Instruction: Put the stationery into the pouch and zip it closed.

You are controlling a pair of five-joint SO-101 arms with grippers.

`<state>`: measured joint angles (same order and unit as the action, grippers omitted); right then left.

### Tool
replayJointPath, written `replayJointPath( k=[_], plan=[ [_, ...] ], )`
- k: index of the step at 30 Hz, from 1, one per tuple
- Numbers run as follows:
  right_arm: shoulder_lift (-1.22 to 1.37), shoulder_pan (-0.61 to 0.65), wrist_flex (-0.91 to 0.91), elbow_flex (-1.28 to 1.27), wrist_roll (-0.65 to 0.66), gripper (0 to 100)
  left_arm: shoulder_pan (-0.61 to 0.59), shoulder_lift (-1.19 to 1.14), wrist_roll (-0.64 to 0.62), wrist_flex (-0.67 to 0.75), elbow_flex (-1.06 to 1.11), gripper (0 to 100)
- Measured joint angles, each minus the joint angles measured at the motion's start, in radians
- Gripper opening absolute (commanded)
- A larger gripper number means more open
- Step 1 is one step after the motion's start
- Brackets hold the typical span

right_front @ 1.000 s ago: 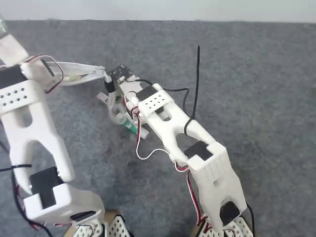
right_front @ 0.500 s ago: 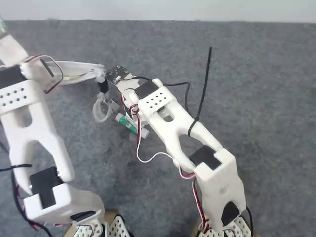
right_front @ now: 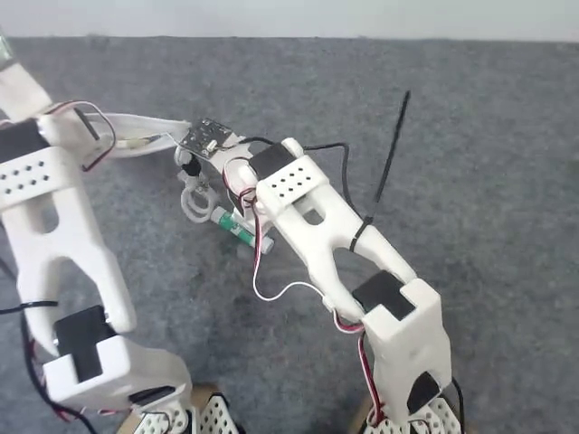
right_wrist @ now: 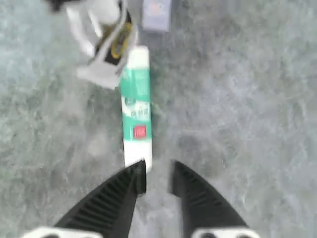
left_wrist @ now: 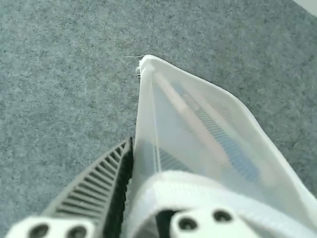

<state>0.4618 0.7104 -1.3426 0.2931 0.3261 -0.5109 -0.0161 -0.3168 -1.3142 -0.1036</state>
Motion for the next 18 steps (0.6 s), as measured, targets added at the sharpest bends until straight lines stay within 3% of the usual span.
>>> replayJointPath(
  k=[3,12,18],
  plan=[
    [0.040,0.000,0.005,0.011,-0.058,34.1,0.000,0.000,0.000,0.000,0.000,1],
    [0.181,-0.006,0.014,0.069,-0.017,11.5,-0.003,0.000,0.000,0.000,0.021,1],
    [0.299,-0.021,-0.046,0.210,-0.006,5.8,-0.005,-0.009,0.000,0.006,0.023,1]
  ],
)
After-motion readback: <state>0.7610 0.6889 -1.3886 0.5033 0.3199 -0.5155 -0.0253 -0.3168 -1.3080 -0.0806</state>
